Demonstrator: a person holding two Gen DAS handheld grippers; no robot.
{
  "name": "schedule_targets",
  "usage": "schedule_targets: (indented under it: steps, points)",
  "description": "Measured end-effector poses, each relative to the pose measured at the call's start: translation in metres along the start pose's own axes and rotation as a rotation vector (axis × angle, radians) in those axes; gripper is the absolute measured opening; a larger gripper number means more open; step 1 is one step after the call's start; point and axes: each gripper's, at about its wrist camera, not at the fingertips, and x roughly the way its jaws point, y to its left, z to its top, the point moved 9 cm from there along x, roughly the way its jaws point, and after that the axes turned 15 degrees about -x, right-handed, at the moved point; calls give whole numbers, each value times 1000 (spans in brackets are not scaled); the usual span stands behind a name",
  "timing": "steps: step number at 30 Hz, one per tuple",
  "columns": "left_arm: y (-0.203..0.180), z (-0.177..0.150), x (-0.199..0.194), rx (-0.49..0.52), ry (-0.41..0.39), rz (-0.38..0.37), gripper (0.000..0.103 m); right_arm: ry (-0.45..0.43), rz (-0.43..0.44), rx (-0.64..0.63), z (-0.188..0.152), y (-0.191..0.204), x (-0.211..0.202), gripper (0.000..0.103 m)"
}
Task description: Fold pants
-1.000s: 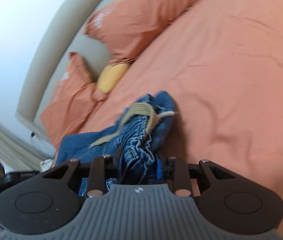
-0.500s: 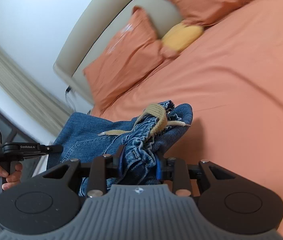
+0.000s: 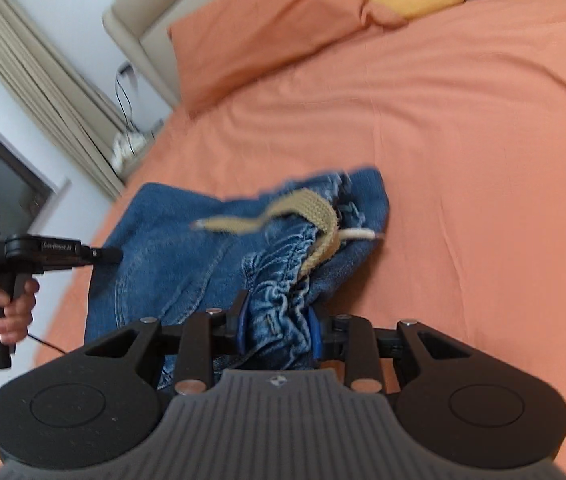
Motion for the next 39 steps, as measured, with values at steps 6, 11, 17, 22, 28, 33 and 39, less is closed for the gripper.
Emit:
schedule_targets:
  steps: [6, 11, 17, 22, 28, 33, 39]
  points:
    - [10, -7, 34, -65, 32, -34, 7, 105, -58, 56, -28, -24, 25, 26]
    - [8, -13, 43, -45, 32, -12, 15, 128, -89, 46, -27, -26, 40, 32]
    - [3, -13, 3, -17, -38, -22, 44, 84, -150, -85, 3, -17, 20, 57]
    - [-8, -19, -17, 0, -31, -26, 44, 28, -189, -204, 52, -7, 31, 54]
    - [-12, -25, -26, -32, -41, -51, 44, 86, -110, -31, 85, -42, 82, 55]
    - [-10, -31, -19, -46, -33, -56, 44, 127, -78, 52, 82, -56, 101, 18]
    - [-11, -39, -12, -56, -27, -64, 44, 136, -156, 34, 71, -63, 117, 20]
